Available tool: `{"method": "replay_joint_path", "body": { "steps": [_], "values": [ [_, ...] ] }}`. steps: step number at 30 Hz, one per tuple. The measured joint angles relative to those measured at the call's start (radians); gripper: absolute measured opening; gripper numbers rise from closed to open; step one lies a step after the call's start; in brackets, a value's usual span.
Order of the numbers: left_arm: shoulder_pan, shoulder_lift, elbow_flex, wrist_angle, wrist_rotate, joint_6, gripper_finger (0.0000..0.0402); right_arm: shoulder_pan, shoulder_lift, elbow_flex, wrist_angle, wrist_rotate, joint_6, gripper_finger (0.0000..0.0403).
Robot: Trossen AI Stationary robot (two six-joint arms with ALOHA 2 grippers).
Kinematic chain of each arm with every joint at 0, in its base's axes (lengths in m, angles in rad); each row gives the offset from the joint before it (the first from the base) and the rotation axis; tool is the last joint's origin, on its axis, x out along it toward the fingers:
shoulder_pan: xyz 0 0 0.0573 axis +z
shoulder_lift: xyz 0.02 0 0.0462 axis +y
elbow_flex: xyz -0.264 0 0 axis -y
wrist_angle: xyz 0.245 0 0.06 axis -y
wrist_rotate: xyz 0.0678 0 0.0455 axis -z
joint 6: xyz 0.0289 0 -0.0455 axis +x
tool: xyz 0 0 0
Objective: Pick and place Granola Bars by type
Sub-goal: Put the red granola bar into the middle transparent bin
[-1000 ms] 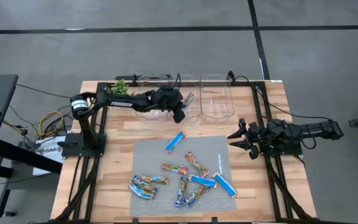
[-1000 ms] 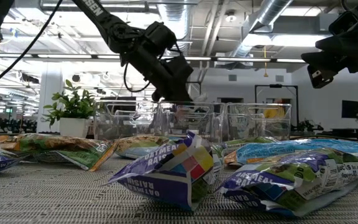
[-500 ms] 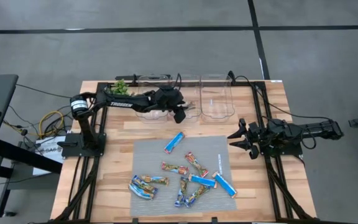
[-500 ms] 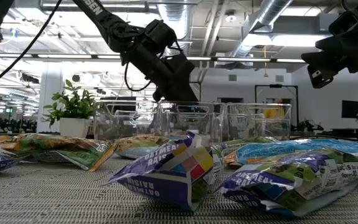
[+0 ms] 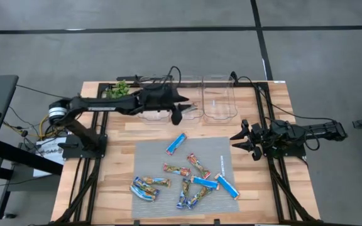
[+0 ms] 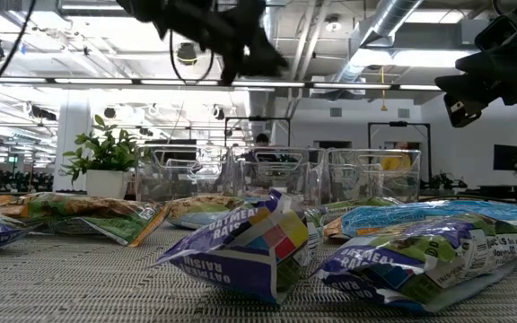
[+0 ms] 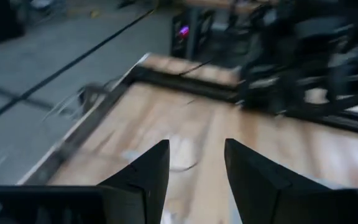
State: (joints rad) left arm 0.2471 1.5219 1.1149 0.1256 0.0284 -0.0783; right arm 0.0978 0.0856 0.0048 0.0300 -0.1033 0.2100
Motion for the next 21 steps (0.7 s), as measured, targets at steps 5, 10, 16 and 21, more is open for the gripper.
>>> {"method": "replay_joint_path", "body": {
  "steps": [5,10,16,21],
  "values": [
    [-0.097,-0.091,0.0,-0.023,0.063,0.037,0.0146,0.0,0.0,0.0,0.0,0.0,0.0,0.0143],
    [-0.178,-0.136,0.0,-0.094,0.073,0.043,0.0146,0.0,0.0,0.0,0.0,0.0,0.0,0.0141],
    [-0.199,-0.142,0.0,-0.19,0.061,-0.004,0.0145,0.0,0.0,0.0,0.0,0.0,0.0,0.0144],
    [-0.232,-0.142,0.0,-0.257,0.004,-0.046,0.0145,0.0,0.0,0.0,0.0,0.0,0.0,0.0141]
  ]
}}
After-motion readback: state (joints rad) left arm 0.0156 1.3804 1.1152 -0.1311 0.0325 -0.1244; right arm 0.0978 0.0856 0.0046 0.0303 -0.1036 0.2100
